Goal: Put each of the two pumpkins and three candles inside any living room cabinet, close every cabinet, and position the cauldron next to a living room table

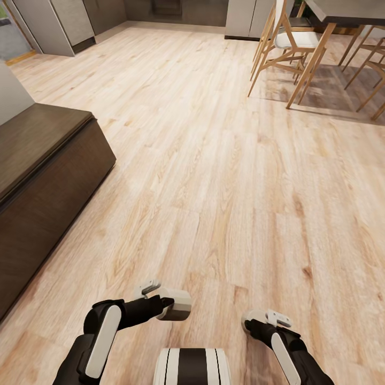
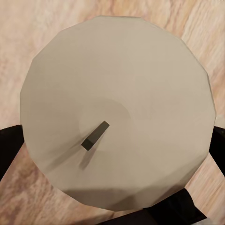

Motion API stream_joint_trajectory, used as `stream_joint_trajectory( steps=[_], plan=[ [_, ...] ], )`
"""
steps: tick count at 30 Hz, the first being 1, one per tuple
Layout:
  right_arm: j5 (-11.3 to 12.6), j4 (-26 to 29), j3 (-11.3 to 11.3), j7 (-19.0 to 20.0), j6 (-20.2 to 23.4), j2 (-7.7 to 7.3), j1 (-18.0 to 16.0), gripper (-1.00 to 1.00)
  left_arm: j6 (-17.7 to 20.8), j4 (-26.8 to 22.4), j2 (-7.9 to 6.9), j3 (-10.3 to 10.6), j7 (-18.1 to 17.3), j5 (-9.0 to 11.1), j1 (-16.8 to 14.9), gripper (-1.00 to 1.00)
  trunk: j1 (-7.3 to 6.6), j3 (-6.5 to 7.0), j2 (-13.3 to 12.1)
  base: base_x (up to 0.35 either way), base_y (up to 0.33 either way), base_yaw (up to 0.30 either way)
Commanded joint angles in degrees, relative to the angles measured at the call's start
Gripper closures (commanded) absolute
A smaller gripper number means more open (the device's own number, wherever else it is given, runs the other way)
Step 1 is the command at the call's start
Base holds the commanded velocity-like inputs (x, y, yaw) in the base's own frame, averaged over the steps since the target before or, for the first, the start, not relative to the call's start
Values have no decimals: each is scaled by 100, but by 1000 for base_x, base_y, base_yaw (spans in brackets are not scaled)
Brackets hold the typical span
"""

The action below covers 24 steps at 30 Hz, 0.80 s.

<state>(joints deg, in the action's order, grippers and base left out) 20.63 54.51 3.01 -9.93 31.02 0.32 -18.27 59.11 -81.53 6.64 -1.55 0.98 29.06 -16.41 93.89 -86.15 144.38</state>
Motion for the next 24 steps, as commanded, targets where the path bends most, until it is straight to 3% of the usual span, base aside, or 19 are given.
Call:
stream_joint_trajectory(
  steps=[1,24],
  plan=[
    [64,11,7,-44,19,3,-1,-100,30,0,5,-12,6,30,-3,100,0,-4,1,49,0,0],
    [64,12,46,-37,17,-12,-1,-100,37,6,5,-11,-9,41,-3,100,0,-4,1,9,0,0]
  ],
)
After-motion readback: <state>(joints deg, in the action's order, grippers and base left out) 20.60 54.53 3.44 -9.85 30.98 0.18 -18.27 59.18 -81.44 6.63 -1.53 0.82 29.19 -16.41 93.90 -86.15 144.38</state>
